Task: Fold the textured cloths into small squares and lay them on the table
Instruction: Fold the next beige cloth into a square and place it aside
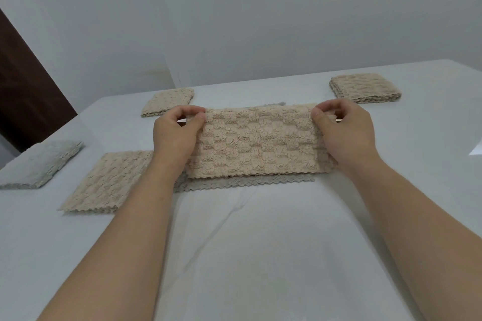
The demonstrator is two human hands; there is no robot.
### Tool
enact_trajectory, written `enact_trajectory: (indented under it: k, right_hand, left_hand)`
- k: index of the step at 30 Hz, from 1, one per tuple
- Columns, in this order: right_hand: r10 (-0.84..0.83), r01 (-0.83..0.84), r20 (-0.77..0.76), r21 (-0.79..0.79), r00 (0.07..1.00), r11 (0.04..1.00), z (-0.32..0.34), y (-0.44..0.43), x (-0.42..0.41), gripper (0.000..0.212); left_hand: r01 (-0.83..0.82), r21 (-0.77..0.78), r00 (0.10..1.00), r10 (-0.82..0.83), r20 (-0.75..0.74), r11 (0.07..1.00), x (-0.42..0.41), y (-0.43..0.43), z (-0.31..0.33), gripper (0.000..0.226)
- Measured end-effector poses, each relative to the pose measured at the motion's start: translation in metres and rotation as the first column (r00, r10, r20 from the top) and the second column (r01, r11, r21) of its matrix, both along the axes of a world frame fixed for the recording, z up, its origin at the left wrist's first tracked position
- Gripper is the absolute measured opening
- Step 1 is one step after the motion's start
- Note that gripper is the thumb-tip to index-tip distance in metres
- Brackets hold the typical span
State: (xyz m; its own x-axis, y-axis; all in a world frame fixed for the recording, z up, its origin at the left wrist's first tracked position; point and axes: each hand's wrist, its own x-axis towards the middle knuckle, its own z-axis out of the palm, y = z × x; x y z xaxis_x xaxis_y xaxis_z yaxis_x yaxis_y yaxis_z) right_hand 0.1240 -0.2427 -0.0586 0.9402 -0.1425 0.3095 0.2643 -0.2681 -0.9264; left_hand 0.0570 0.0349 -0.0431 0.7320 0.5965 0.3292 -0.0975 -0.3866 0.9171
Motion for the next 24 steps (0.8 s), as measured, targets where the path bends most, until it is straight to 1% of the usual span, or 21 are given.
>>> enact_trajectory:
  k: [3, 6, 9, 12, 14, 16, 19, 21, 24]
  right_hand:
    - [0.019, -0.019, -0.002, 0.048, 1.000, 0.999, -0.0001, 0.0016, -0.0003, 0.031]
    - [0.054, -0.046, -0.052, 0.145, 0.997, 0.988, 0.0014, 0.0032, -0.0007, 0.049]
    - [0.082, -0.062, -0.092, 0.204, 0.992, 0.977, 0.0035, 0.0019, -0.0007, 0.056]
    - [0.085, -0.057, -0.128, 0.213, 0.988, 0.975, 0.0062, 0.0010, -0.0025, 0.053]
    - [0.115, -0.072, -0.160, 0.255, 0.980, 0.964, 0.0076, 0.0016, -0.0030, 0.045]
    - [0.129, -0.081, -0.160, 0.273, 0.979, 0.958, 0.0073, 0.0021, -0.0034, 0.031]
    - [0.094, -0.058, -0.119, 0.275, 0.988, 0.960, 0.0056, 0.0031, -0.0034, 0.004]
    - [0.052, -0.034, -0.079, 0.214, 0.996, 0.976, 0.0028, 0.0031, -0.0013, 0.009]
    - [0.009, -0.005, -0.027, 0.146, 1.000, 0.989, 0.0016, 0.0030, -0.0003, 0.011]
  left_hand:
    - [-0.005, 0.041, 0.997, 0.002, 0.073, 0.999, 0.0021, 0.0025, -0.0014, 0.003]
    - [-0.020, 0.045, 0.992, 0.015, 0.126, 0.999, 0.0036, 0.0050, -0.0028, 0.016]
    - [-0.035, 0.019, 0.990, 0.033, 0.136, 0.999, 0.0023, 0.0035, -0.0024, 0.028]
    - [-0.031, 0.013, 0.991, 0.029, 0.134, 0.999, 0.0011, 0.0030, -0.0017, 0.034]
    - [-0.027, 0.018, 0.992, 0.025, 0.124, 0.999, 0.0011, 0.0031, -0.0012, 0.034]
    - [-0.020, 0.030, 0.993, 0.016, 0.118, 0.999, 0.0017, 0.0038, -0.0017, 0.033]
    - [-0.015, 0.053, 0.994, 0.009, 0.110, 0.998, 0.0031, 0.0050, -0.0027, 0.030]
    - [-0.018, 0.063, 0.994, 0.011, 0.106, 0.998, 0.0039, 0.0056, -0.0029, 0.028]
    - [-0.035, 0.079, 0.994, 0.027, 0.106, 0.996, 0.0035, 0.0052, -0.0022, 0.026]
